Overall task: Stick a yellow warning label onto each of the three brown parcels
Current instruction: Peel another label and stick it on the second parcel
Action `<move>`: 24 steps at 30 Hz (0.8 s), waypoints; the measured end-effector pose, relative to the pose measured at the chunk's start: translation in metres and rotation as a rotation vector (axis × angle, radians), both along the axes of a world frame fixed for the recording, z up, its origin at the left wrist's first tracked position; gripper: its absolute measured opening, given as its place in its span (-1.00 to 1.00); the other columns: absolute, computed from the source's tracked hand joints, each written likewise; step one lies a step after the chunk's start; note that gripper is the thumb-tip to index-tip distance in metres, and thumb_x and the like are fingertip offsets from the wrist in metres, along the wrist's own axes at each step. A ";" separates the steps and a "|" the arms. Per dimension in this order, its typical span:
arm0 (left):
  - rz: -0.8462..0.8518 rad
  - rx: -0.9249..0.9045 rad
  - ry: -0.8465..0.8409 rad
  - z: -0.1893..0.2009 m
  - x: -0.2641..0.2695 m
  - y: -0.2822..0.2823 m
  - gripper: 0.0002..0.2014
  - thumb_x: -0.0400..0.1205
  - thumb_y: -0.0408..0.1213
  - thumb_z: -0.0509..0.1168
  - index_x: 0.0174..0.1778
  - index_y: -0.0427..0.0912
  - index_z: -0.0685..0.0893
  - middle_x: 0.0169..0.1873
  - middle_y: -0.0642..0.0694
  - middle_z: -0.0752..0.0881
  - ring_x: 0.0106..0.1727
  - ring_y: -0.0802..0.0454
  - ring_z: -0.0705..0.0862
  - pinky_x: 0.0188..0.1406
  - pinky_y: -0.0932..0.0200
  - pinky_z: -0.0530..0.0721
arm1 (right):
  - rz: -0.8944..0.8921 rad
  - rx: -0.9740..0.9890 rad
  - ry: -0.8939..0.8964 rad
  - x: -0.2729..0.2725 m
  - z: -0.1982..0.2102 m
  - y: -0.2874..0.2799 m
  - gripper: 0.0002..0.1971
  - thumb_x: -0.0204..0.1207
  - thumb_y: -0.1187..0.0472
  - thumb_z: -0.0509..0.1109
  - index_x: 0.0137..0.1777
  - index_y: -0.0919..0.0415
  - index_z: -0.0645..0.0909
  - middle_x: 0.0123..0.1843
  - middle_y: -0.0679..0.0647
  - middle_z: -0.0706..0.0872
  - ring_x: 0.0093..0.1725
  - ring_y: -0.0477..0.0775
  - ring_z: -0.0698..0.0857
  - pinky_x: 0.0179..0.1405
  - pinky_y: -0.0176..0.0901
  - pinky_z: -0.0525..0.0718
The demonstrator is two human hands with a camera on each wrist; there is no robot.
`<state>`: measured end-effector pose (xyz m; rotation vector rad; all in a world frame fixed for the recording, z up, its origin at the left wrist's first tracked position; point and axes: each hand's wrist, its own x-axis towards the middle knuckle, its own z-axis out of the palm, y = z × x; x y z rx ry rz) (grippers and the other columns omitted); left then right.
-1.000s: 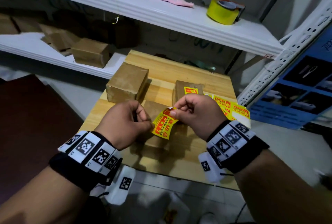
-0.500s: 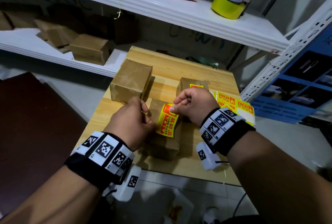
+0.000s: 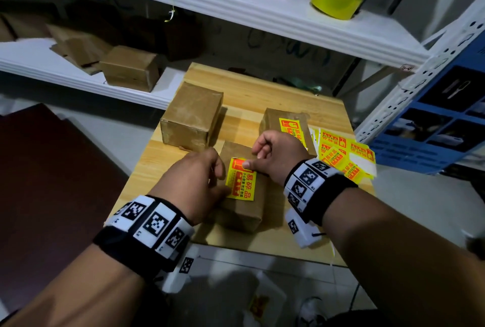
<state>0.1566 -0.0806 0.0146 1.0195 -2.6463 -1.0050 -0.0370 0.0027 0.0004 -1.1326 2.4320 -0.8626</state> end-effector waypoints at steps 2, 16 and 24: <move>-0.056 0.040 0.020 -0.006 0.000 -0.004 -0.79 0.53 -0.12 0.54 -0.17 0.18 0.59 -0.03 0.08 0.65 -0.13 0.17 0.62 -0.15 0.18 0.59 | -0.017 -0.008 0.014 -0.002 -0.003 0.001 -0.67 0.23 0.04 0.78 -0.18 0.00 0.66 -0.31 -0.07 0.77 -0.33 -0.09 0.69 -0.25 -0.08 0.74; -0.020 0.113 0.099 -0.020 0.000 -0.013 -0.75 0.49 -0.11 0.60 -0.06 0.06 0.65 -0.18 0.04 0.66 -0.22 0.04 0.66 -0.23 0.11 0.62 | 0.009 0.089 0.175 0.014 -0.008 -0.002 -0.42 0.24 -0.31 0.64 0.16 -0.09 0.58 -0.08 -0.17 0.55 -0.04 -0.05 0.61 -0.13 -0.14 0.54; -0.013 0.093 0.057 -0.019 -0.001 -0.013 -0.72 0.50 -0.08 0.58 -0.14 -0.04 0.59 -0.25 0.04 0.67 -0.25 0.08 0.61 -0.35 0.18 0.45 | -0.052 0.032 0.187 0.009 -0.015 -0.009 -0.67 0.41 -0.21 0.56 -0.09 -0.03 0.57 -0.27 -0.13 0.58 -0.20 0.02 0.63 -0.23 -0.09 0.57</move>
